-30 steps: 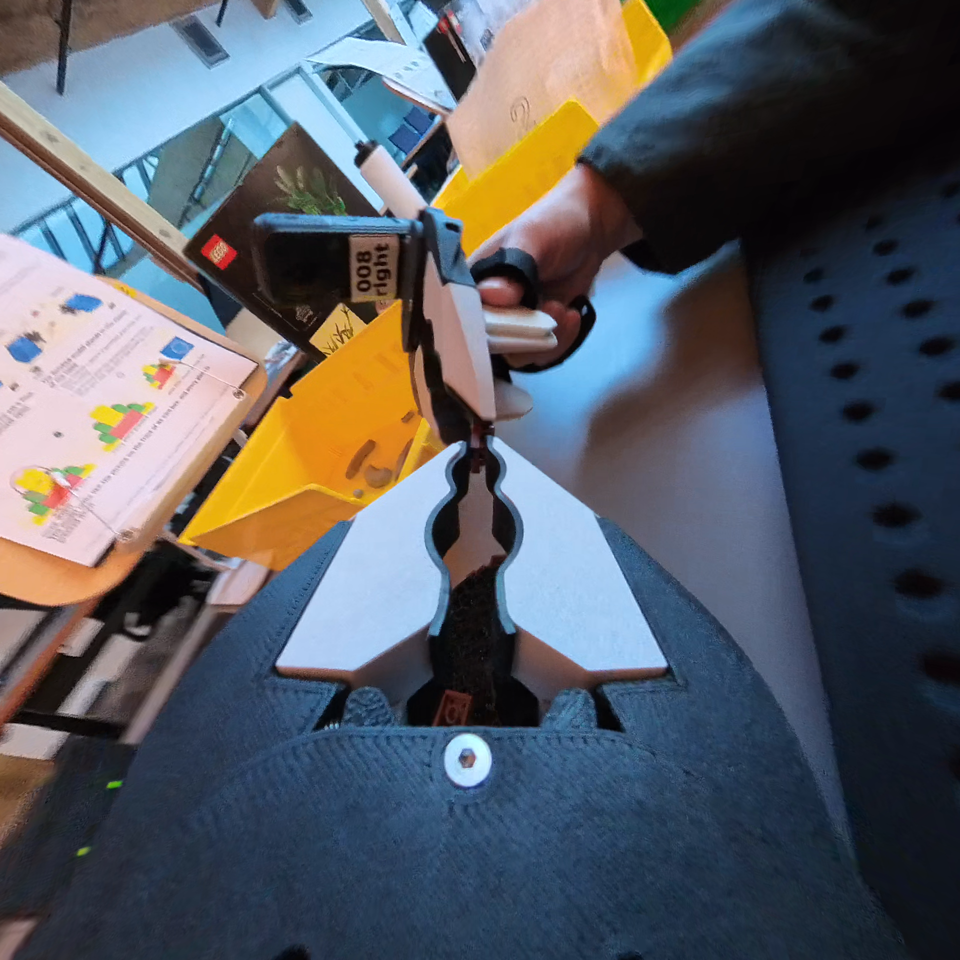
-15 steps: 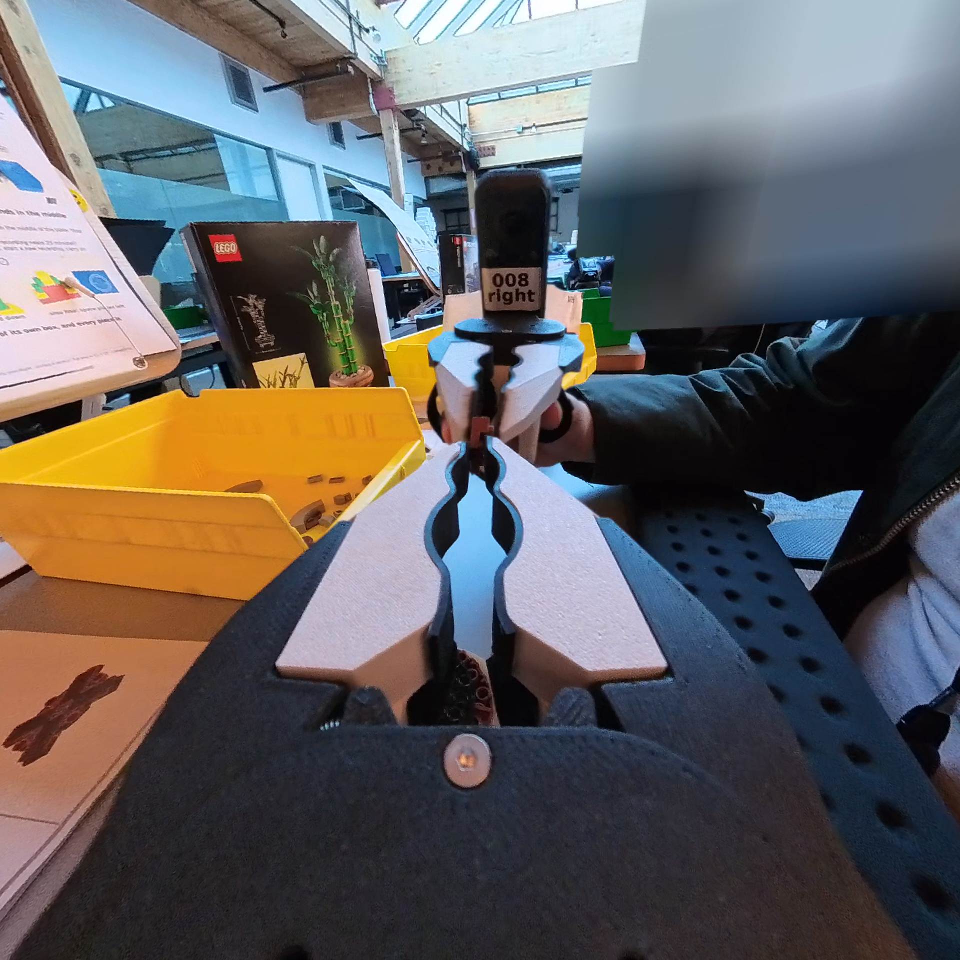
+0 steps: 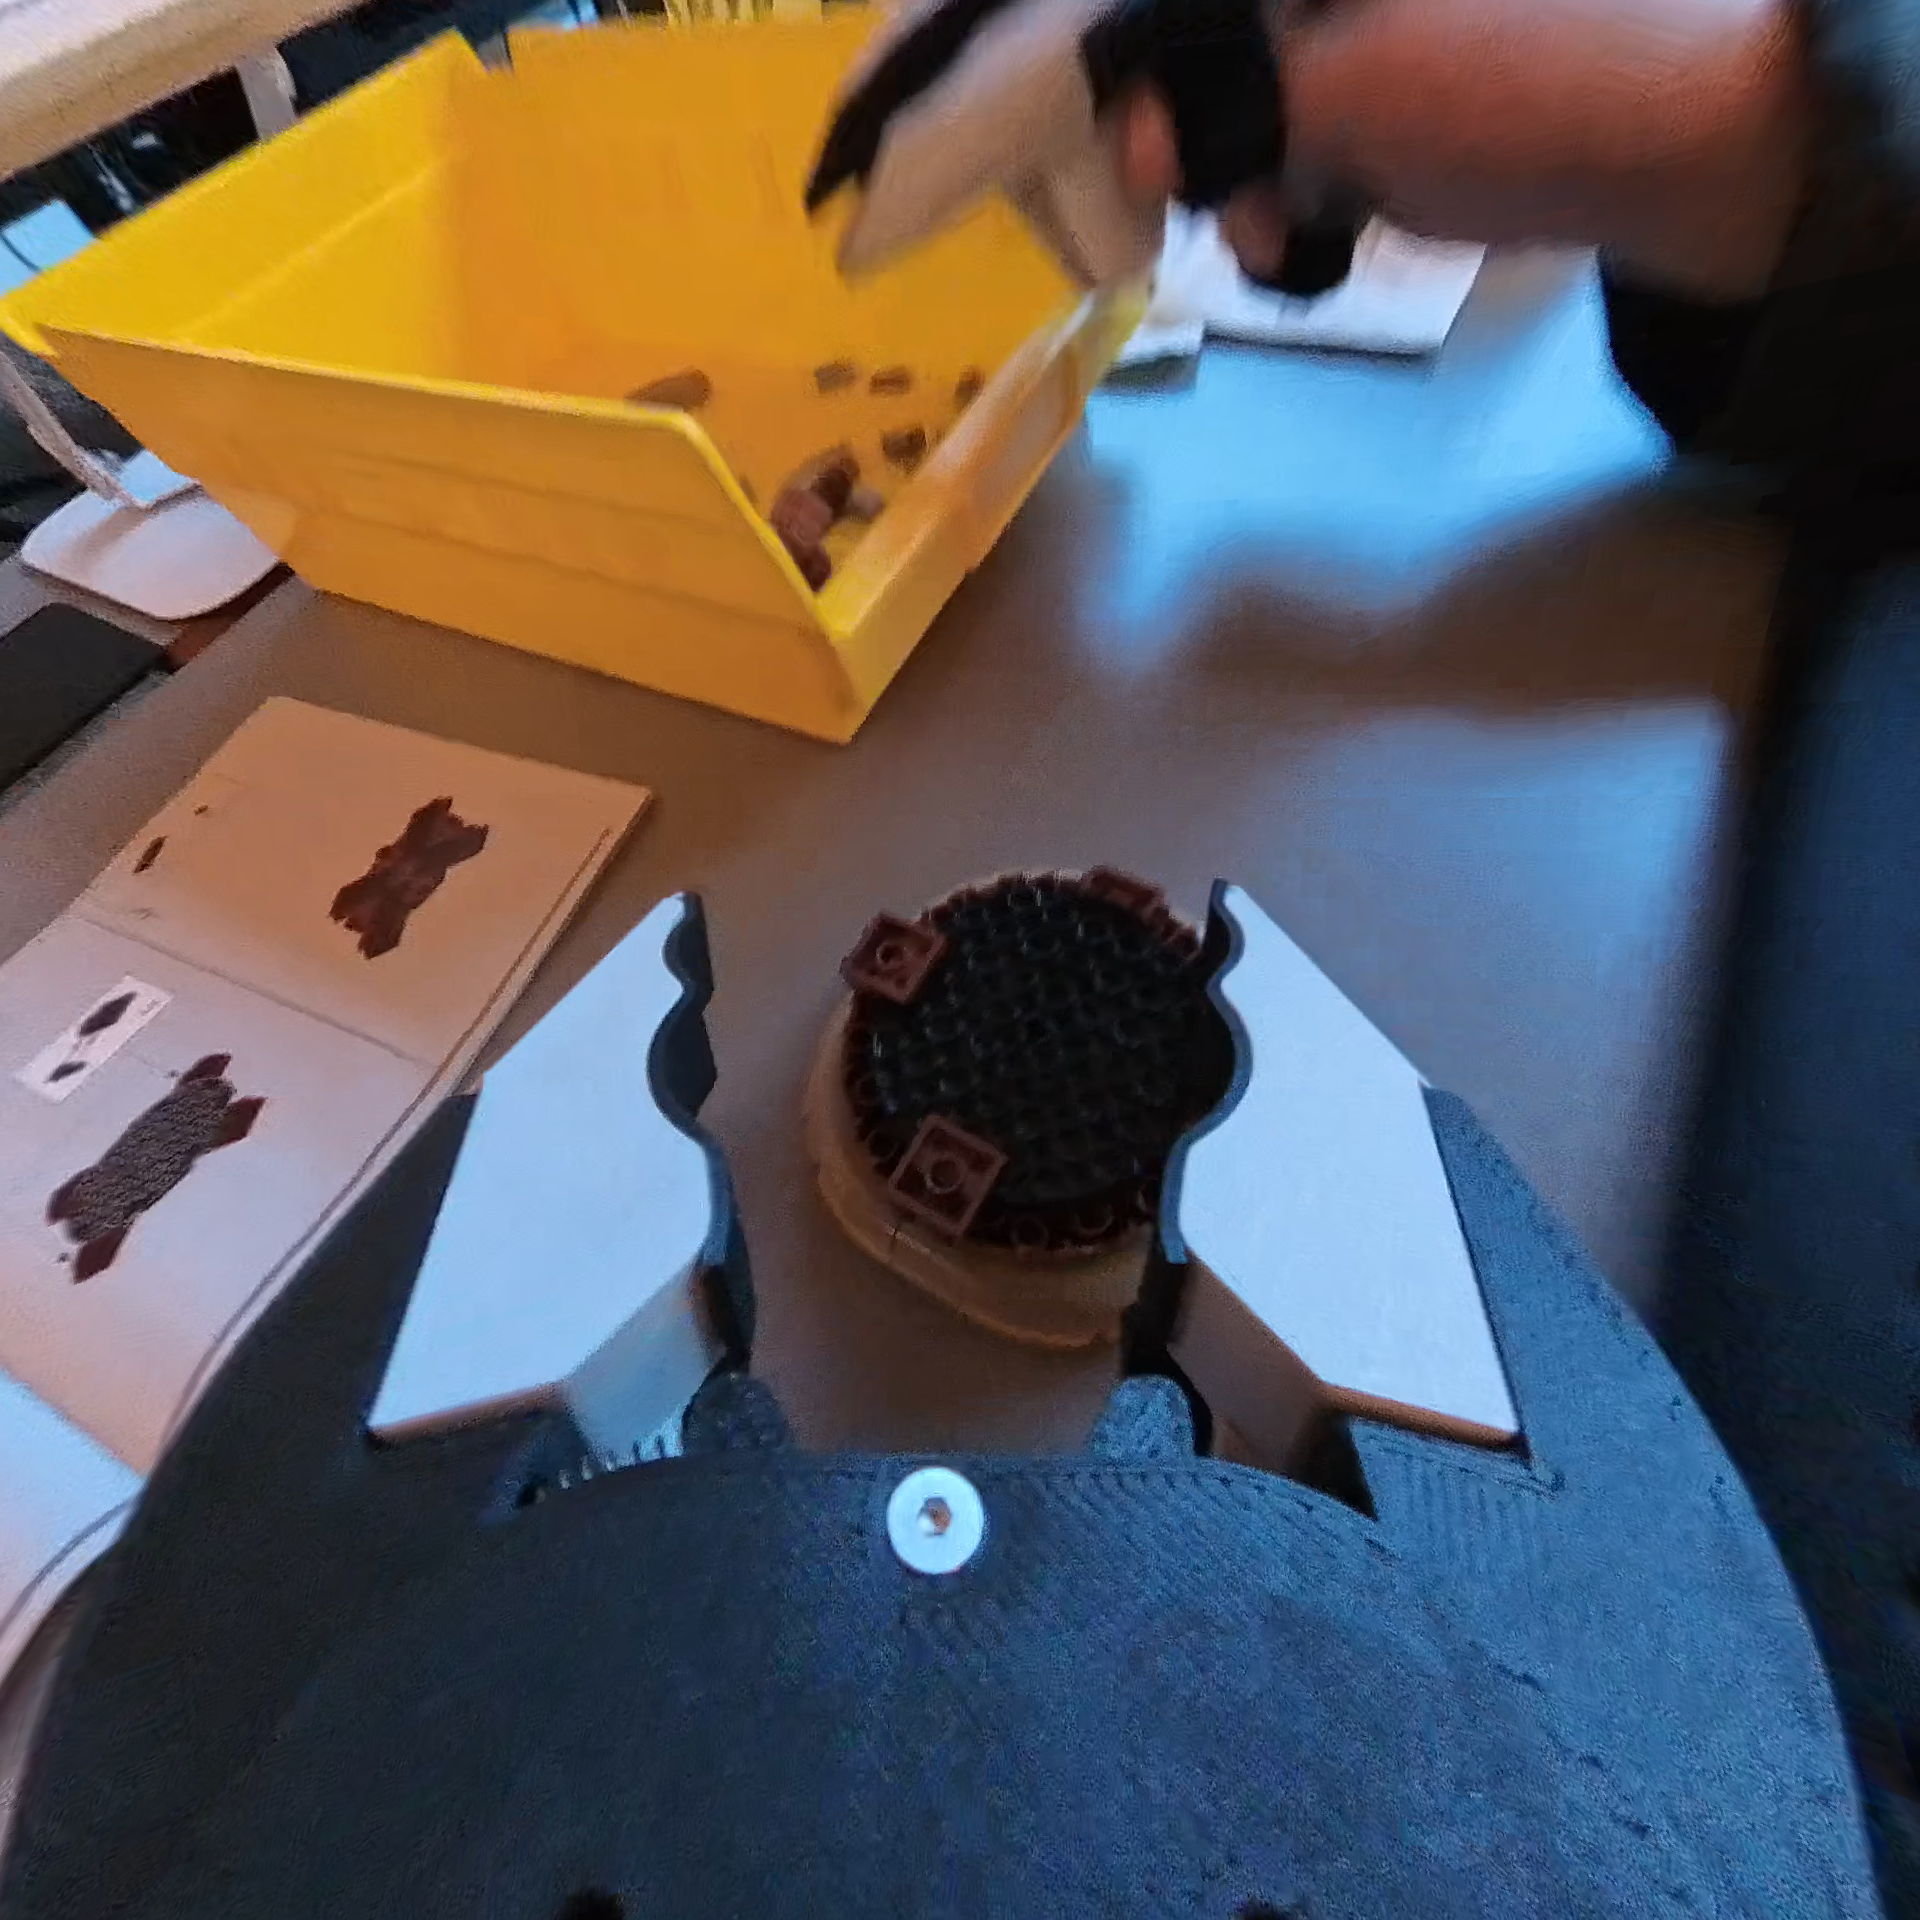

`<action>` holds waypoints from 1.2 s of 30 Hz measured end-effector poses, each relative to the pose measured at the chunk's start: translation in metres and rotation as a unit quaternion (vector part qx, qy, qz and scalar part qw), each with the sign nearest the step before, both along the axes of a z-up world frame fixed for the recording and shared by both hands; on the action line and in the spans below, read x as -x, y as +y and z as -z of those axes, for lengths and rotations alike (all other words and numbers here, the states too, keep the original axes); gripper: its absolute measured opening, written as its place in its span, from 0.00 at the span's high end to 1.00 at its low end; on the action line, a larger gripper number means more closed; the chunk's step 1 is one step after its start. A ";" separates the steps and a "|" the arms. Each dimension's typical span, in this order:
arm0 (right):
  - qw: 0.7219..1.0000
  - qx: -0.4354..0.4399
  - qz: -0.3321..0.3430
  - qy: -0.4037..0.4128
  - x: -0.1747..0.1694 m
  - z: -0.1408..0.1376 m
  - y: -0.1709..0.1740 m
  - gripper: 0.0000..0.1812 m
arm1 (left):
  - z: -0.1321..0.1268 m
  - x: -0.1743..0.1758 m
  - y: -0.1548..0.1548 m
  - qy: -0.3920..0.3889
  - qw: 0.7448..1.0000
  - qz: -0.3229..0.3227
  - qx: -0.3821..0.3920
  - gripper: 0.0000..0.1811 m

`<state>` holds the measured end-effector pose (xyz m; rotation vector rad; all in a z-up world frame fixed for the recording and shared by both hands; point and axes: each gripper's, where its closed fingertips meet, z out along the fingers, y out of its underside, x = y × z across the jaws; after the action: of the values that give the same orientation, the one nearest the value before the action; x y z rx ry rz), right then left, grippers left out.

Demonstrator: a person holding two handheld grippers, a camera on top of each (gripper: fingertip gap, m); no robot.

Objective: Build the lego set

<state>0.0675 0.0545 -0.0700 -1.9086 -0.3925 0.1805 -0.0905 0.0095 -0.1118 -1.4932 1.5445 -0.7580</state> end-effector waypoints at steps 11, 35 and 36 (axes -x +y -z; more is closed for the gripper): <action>0.964 -0.013 -0.217 0.155 0.091 -0.025 -0.034 0.90 | 0.020 0.032 0.013 0.050 0.996 0.021 0.070 0.43; 0.930 0.057 -0.363 0.013 0.172 0.043 -0.062 0.83 | 0.030 0.013 -0.015 0.056 0.988 0.072 0.125 0.52; 0.929 0.058 -0.366 0.008 0.173 0.045 -0.063 0.83 | 0.030 0.013 -0.015 0.055 0.988 0.073 0.125 0.52</action>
<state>-0.1055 -0.0087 -0.1152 -1.7914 -1.0952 0.7221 -0.1033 -0.0054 -0.1415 -1.6389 1.7039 -0.9998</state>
